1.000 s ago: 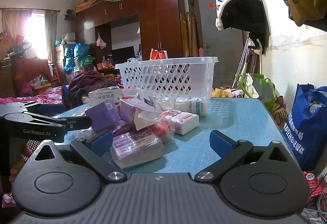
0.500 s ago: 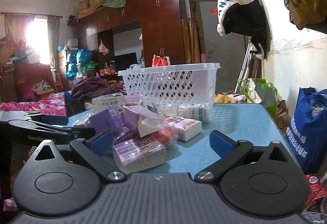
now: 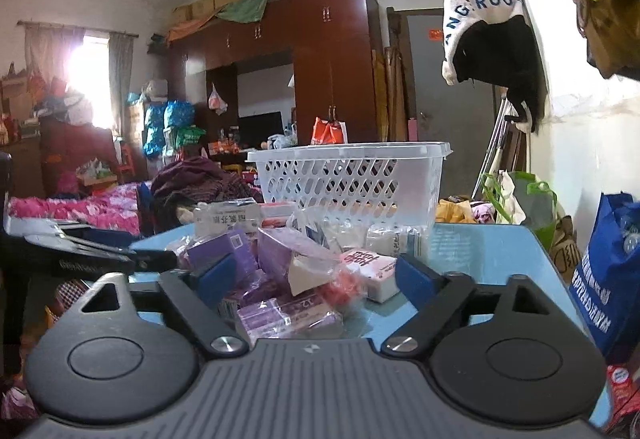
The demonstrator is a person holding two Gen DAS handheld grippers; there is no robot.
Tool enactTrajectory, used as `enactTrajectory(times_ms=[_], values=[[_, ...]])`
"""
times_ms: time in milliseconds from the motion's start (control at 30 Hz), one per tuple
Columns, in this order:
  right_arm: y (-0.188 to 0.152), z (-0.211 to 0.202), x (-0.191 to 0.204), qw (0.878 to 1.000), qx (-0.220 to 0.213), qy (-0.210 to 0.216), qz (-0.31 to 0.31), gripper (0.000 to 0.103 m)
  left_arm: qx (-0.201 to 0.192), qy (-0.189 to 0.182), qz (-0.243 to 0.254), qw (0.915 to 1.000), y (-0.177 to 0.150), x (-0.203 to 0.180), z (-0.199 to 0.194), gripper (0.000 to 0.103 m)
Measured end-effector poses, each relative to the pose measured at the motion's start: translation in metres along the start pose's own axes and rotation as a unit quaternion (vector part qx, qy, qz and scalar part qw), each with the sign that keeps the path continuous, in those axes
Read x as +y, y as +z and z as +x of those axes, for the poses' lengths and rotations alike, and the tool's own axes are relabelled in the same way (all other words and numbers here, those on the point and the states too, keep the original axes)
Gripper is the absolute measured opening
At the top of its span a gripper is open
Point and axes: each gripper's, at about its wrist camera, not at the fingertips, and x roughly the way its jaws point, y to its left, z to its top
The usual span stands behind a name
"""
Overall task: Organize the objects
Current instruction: 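Grasp the clear plastic bag with the left tool while the right tool grasps a lavender plastic-wrapped box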
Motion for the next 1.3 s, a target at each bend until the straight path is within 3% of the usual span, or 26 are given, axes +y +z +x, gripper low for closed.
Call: enactTrajectory(times_ms=[133,433,533,633,700,833,1000,1300], values=[[0.002,0.014,-0.002,1.0,0.014,0.015,0.001,0.074,0.014,-0.033,-0.02,0.9992,0.001,0.021,0.013,0.092],[0.002,0.042,-0.006,0.997,0.043,0.054,0.034,0.075,-0.026,-0.094,-0.031,0.9947,0.021,0.023,0.025,0.091],[0.002,0.045,-0.005,0.997,0.046,0.057,0.037,0.075,-0.021,-0.116,-0.041,0.9921,0.032,0.021,0.043,0.088],[0.003,0.044,-0.005,0.997,0.047,0.055,0.035,0.074,-0.004,-0.122,-0.039,0.9918,0.038,0.019,0.064,0.083],[0.003,0.042,-0.005,0.997,0.044,0.055,0.033,0.072,0.007,-0.127,-0.045,0.9908,0.035,0.023,0.073,0.074],[0.003,0.043,-0.006,0.997,0.047,0.054,0.03,0.059,0.02,-0.158,-0.069,0.9848,0.027,0.029,0.083,0.059],[0.004,0.04,-0.008,0.997,0.034,0.057,0.034,0.056,0.001,-0.162,-0.062,0.9849,0.025,0.027,0.079,0.042],[0.019,0.022,-0.02,0.998,-0.011,0.04,0.041,0.056,-0.062,-0.155,-0.059,0.9843,0.037,0.034,0.058,0.04]])
